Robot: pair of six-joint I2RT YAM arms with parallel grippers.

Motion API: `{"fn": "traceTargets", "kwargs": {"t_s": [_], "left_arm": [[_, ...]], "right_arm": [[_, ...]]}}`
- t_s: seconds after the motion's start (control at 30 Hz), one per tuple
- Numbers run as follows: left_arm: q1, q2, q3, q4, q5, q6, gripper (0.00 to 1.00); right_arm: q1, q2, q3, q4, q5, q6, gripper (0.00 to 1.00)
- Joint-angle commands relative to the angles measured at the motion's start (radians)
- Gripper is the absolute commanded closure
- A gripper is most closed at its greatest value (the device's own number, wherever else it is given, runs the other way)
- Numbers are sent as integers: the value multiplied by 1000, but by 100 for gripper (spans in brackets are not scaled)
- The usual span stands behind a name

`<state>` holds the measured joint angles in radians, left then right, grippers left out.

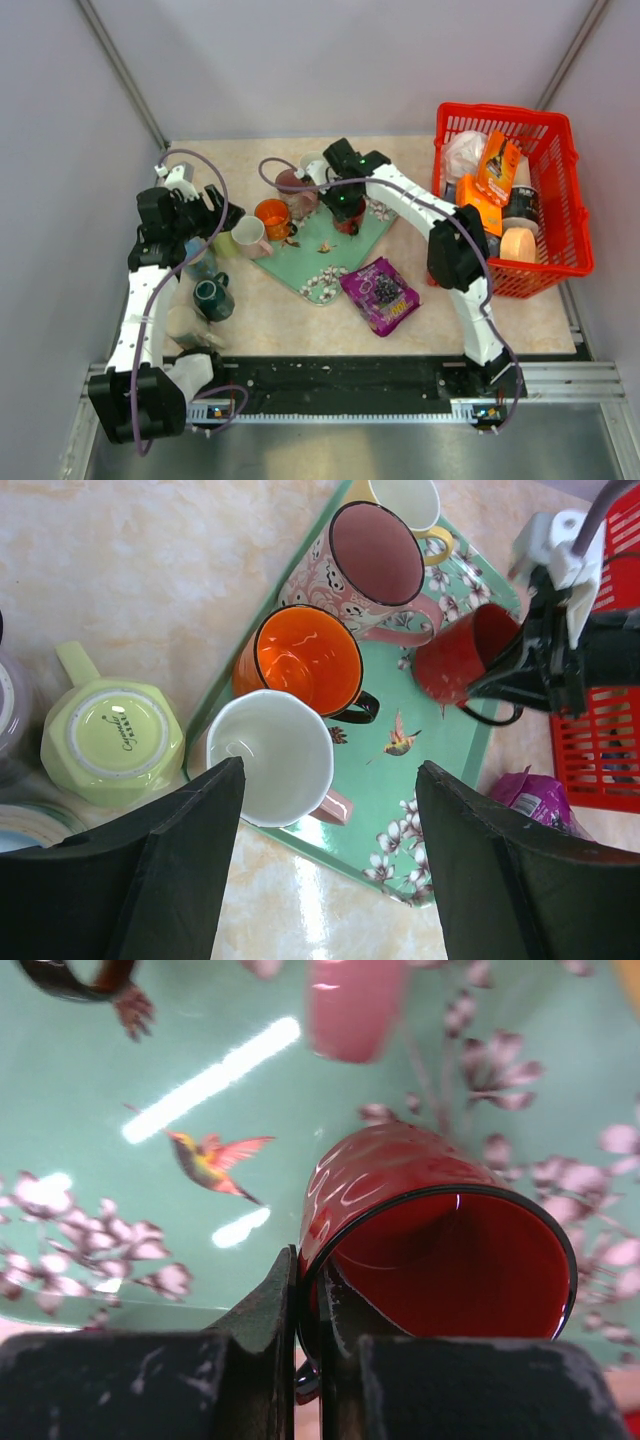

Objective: Turn the mug right side up
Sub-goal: Place the cup on the tray.

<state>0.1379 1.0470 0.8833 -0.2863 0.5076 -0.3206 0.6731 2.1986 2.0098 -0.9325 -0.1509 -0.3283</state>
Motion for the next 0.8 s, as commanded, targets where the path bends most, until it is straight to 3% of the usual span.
{"fn": "traceTargets", "kwargs": {"t_s": [0.0,0.43,0.77], "left_arm": [[8,-15,45,55,8,-14,26],[9,-12,52,42,11,0,26],[17,-7,68,24,11,9,26]], "right_arm": [[-90,-19,128,24,27,-198,100],[-156,15,75,276,7,-498,100],[-181,75,84,336,-93,-653,100]]}}
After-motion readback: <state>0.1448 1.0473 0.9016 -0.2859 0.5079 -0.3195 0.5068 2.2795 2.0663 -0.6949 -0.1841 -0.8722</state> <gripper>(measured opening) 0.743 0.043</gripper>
